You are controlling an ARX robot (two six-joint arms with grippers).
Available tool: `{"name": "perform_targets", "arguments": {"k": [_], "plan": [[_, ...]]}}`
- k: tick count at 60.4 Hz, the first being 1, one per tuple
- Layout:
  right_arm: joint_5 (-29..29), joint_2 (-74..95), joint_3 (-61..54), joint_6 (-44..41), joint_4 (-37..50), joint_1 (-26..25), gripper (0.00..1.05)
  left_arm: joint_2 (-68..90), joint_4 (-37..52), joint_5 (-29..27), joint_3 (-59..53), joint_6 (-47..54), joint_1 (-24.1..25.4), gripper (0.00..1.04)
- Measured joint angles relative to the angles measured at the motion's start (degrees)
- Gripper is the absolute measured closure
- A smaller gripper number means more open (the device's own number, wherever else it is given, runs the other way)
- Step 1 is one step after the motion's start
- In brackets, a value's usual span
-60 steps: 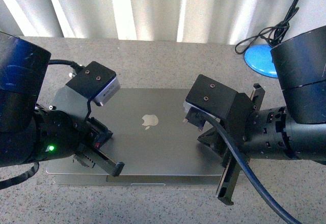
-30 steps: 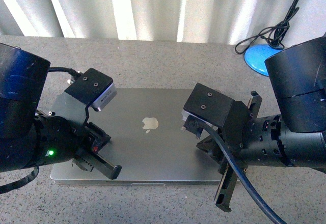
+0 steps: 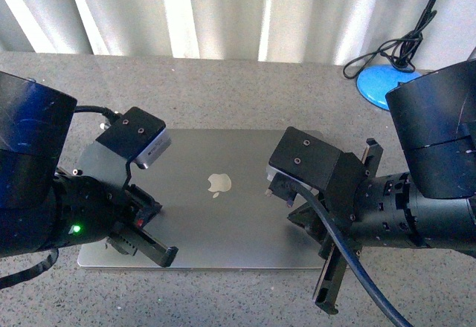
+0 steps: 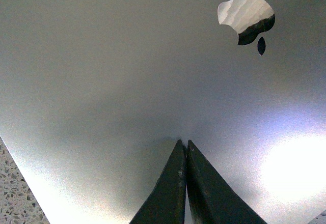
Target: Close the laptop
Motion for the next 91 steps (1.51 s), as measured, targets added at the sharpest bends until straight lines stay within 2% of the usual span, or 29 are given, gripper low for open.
{"name": "perform_targets", "arguments": {"k": [38,57,65,72,78,83,91], "plan": [[0.94,2.29,1.42,5.27,-1.66,1.77,1.04,0.57,2.21,1.14,-1.22,0.02,2.58,1.01],[1.38,2.58,1.03,5.57,0.92,2.51,1.04,1.11,4.66,1.07,-2.08,-0.35,4.31,1.01],[4.7,0.17,-0.83,6.32,6.38,2.69,1.04,-0.83,9.62,-4.22,-2.4,-4.17,6.29,1.01],[8.85,-5.22,-0.79,11.06,8.83,1.66,1.04,-4.92,16.13,-10.51,-2.47,-10.62,9.14,1.01],[13.2,-12.92,-0.11,16.35,10.99,-0.48,1.04,-13.73,20.9,-20.37,-2.4,-20.87,14.58,1.01],[16.11,-21.09,1.86,23.06,6.49,-3.39,1.04,-22.77,22.36,-28.79,-3.67,-27.17,19.89,1.01],[16.83,-31.19,1.16,29.92,3.1,-7.63,0.84,-37.31,18.14,-34.38,-7.74,-33.4,27.32,1.01]]}}
